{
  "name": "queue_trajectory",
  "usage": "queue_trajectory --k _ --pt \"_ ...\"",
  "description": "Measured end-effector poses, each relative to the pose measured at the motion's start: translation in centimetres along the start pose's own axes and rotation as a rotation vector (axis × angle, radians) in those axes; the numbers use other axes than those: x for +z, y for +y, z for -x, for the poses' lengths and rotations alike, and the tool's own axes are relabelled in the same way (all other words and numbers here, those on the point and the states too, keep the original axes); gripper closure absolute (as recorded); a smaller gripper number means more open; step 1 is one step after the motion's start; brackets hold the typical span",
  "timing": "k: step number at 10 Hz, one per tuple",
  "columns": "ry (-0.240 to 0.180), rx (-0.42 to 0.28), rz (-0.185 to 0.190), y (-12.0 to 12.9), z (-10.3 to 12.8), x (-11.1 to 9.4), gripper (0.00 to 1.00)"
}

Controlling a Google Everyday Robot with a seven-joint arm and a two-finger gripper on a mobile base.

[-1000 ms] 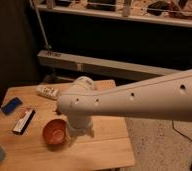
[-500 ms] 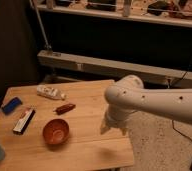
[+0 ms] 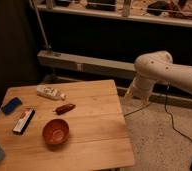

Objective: Move the arm in a circular motion

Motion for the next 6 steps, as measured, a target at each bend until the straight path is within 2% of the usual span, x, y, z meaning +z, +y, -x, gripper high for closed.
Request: queue_trajectory --k 1,3,4,6 --pt "-0.009 -0.027 -0.013 2.9 0.7 -0.4 0.35" --pt "-0.016 -0.111 -0.046 10.4 1.1 -0.6 0.35" --pt "-0.014 -0.173 -0.056 14.7 0.6 -0.1 0.35" --pt "-0.010 -0.306 -0.069 21.2 -1.7 1.3 0.35"
